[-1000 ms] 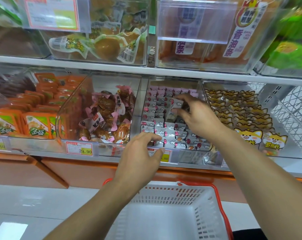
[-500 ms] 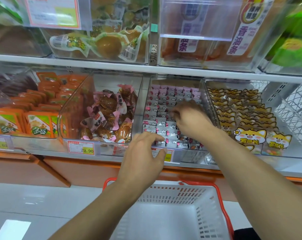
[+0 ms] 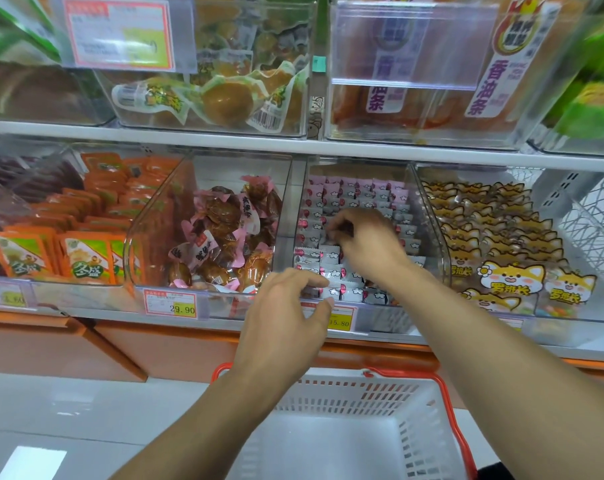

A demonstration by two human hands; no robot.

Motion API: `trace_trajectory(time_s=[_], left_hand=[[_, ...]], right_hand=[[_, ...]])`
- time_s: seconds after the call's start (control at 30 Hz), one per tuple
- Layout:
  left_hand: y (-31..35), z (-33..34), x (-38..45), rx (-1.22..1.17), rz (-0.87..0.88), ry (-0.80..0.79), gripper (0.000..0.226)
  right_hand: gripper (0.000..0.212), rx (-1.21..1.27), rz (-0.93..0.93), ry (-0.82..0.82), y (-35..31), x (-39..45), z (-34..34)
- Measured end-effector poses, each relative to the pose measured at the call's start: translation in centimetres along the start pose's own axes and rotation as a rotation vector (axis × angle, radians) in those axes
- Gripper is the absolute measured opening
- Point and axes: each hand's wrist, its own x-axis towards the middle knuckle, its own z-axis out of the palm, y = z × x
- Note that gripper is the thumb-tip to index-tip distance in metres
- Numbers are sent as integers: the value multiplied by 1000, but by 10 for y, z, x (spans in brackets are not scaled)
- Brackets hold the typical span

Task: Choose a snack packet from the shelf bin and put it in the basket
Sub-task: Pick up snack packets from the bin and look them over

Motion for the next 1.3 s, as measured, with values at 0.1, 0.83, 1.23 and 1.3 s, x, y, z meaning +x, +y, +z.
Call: trace_trajectory(time_s=[0.1, 0.83, 1.23, 1.3], left_hand=[[0, -4, 3, -40, -22, 57, 16], [11, -13, 3, -875, -445, -63, 13], [8, -14, 7, -1123, -556, -53, 26], [10, -13, 7, -1179, -543, -65, 26]], right_hand=[[17, 260, -5, 80, -6, -3, -15], [31, 1316, 473, -117, 12, -118, -55], [21, 1104, 314, -16, 18, -125, -59], [19, 1193, 397, 22, 19, -124, -59]])
